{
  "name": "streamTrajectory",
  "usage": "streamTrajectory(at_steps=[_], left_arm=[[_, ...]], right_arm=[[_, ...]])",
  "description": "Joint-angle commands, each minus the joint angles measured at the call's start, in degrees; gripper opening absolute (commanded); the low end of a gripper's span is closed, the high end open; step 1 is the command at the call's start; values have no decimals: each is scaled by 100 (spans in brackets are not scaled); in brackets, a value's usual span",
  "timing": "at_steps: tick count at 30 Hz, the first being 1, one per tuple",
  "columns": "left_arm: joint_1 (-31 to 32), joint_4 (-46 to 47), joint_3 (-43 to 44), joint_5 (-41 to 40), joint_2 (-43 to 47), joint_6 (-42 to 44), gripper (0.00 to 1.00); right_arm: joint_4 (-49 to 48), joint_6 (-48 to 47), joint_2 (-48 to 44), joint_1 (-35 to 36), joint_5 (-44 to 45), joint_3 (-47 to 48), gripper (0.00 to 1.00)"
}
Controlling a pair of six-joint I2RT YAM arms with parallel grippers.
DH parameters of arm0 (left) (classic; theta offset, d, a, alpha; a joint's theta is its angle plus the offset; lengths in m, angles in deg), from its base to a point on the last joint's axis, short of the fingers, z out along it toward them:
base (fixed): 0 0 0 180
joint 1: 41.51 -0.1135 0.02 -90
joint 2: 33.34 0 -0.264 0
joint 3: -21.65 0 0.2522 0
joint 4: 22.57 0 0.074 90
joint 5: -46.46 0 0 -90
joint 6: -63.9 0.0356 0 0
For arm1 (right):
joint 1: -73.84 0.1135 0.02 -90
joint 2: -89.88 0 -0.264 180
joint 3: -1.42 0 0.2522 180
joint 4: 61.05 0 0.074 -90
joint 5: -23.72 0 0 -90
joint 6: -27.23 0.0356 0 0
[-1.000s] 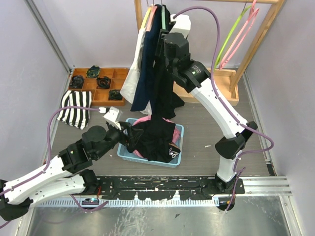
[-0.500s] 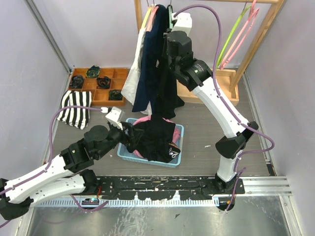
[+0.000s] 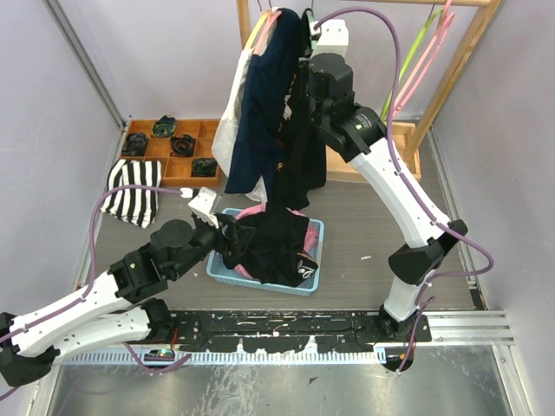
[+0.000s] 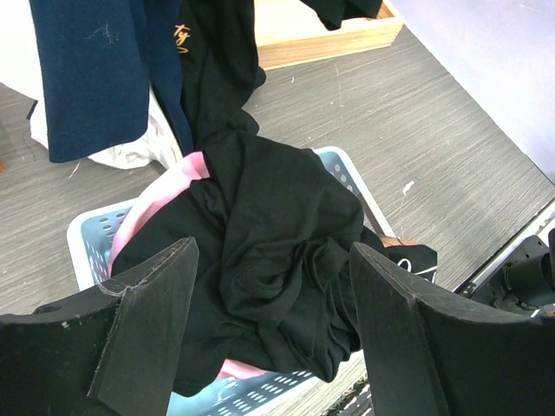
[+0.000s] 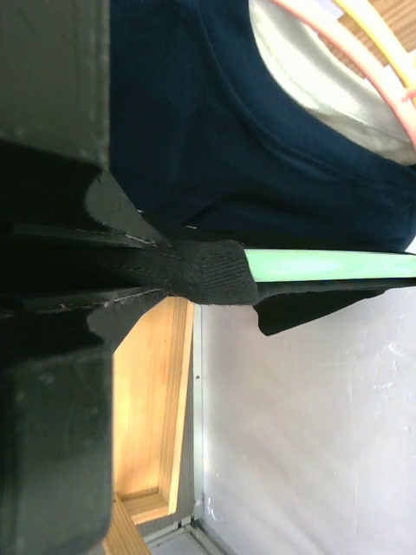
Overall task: Remove the t-shirt from the hanger
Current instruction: Pick up the hanger from the clothesline.
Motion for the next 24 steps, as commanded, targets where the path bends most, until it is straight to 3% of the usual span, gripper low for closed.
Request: streamTrajectory(at_steps=[1, 24], left_arm=[[18, 301, 156, -33, -83, 60, 78], [15, 708, 939, -87, -730, 494, 79]], right_arm=[[-1152, -352, -725, -151, 155, -75, 1], [-1342, -525, -2108, -221, -145, -1436, 1]])
